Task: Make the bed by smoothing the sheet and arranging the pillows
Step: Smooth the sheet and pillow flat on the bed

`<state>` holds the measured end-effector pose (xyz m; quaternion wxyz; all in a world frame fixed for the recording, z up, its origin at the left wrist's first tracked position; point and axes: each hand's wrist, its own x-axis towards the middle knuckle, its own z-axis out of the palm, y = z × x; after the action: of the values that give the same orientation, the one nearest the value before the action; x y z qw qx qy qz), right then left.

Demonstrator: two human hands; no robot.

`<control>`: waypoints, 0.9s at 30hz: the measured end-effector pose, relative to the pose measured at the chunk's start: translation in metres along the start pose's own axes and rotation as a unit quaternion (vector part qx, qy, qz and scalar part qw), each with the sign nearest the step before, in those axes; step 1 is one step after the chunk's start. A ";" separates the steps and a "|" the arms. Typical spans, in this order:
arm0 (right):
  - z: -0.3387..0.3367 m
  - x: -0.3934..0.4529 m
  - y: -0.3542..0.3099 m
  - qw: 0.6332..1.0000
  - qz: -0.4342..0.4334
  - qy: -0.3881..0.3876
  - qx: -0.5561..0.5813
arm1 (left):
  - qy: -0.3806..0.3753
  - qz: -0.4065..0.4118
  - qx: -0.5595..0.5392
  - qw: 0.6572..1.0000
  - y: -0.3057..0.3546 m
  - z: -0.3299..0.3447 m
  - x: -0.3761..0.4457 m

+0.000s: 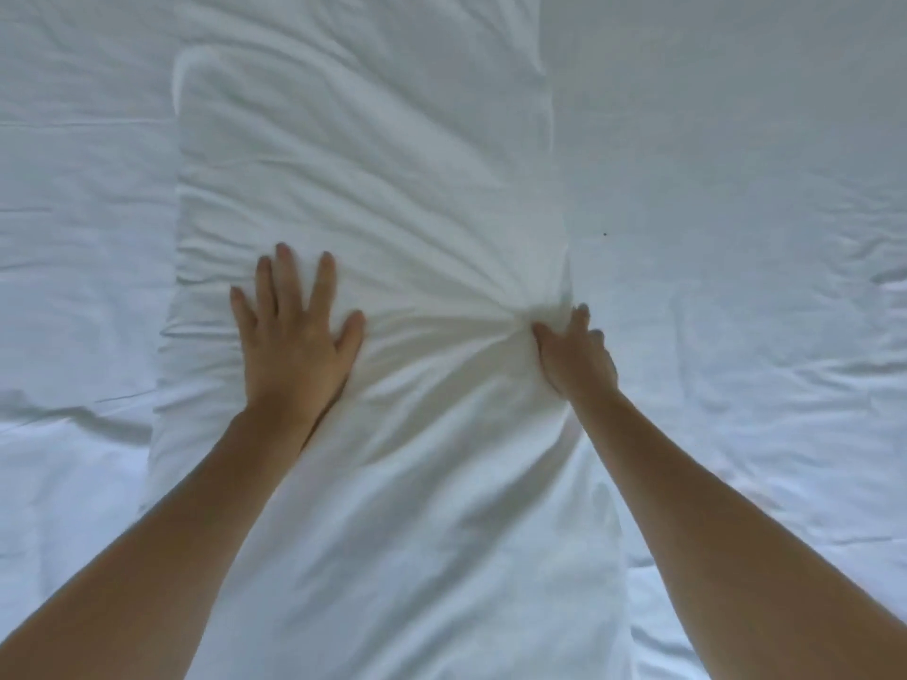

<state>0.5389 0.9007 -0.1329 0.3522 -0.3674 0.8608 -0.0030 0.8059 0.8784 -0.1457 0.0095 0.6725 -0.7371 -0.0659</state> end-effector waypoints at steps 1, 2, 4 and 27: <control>0.004 -0.001 -0.005 0.997 -0.024 0.069 0.019 | 0.000 0.001 0.003 1.000 -0.008 0.003 0.001; 0.004 -0.008 -0.013 0.986 -0.066 0.151 0.015 | 0.001 0.000 0.002 1.000 -0.012 0.004 0.003; 0.003 -0.027 -0.030 0.948 -0.165 0.272 0.015 | 0.003 -0.007 -0.008 1.000 -0.014 0.006 0.004; 0.110 -0.073 -0.113 0.823 -0.508 0.116 -0.226 | -0.021 0.056 -0.047 0.997 -0.007 0.024 -0.159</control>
<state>0.7121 0.8928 -0.1415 0.1057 -0.8190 0.5632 -0.0289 0.8253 1.0379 -0.1586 0.0293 0.6273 -0.7700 -0.1133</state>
